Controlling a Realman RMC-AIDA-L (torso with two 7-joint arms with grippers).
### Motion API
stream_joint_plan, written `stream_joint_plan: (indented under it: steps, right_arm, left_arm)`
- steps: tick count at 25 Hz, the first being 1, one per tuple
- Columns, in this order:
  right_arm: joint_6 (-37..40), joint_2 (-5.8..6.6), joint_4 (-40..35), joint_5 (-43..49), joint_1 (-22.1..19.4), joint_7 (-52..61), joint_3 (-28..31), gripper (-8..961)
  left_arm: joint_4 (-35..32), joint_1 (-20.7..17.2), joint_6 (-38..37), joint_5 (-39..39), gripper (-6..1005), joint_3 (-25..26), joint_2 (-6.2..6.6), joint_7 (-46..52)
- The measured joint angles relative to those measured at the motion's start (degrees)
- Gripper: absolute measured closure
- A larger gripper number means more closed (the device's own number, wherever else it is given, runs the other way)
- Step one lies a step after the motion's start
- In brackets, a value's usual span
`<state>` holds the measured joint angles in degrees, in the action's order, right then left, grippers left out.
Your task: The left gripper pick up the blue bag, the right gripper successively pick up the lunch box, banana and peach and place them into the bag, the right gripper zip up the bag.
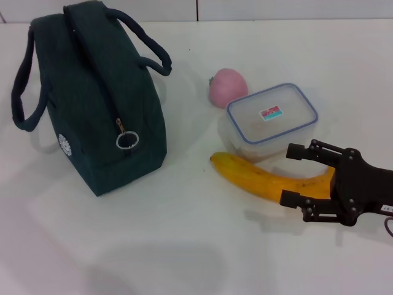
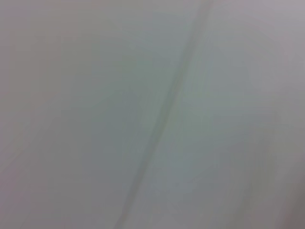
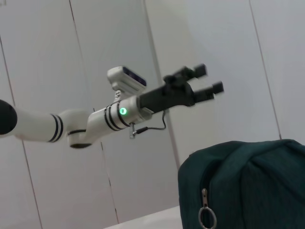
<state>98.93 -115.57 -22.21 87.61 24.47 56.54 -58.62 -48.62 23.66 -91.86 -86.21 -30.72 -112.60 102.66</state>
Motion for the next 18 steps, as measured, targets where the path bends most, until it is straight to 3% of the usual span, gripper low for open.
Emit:
stream_joint_plan:
  steps: [1, 2, 4, 9, 12, 18]
  right_arm:
    - [0.0, 0.00, 0.0, 0.0, 0.0, 0.0, 0.0, 87]
    - [-0.1, 0.00, 0.2, 0.0, 0.0, -0.1, 0.0, 87]
    - [-0.3, 0.00, 0.8, -0.4, 0.0, -0.5, 0.0, 87]
    - [-0.4, -0.18, 2.0, -1.0, 0.5, -0.8, 0.0, 87]
    - [-0.6, -0.20, 2.2, -1.0, 0.6, -1.4, 0.0, 87]
    - [-1.4, -0.30, 2.2, -1.0, 0.6, -2.0, 0.0, 88]
  left_arm:
    - [0.0, 0.0, 0.0, 0.0, 118, 0.0, 0.00, 0.0]
    - [-0.3, 2.0, 5.0, -8.2, 118, -0.2, 2.21, 5.6]
    - [-1.6, 3.3, 6.7, -14.2, 119, 0.0, 3.17, 10.0]
    - [-12.6, 4.0, 7.7, -25.9, 120, 0.5, 3.93, 23.6]
    - [-24.2, 3.5, 4.8, -33.2, 120, -1.1, 3.83, 36.4]
    - [-40.3, 1.6, -4.7, -35.8, 121, -2.0, 0.92, 51.8]
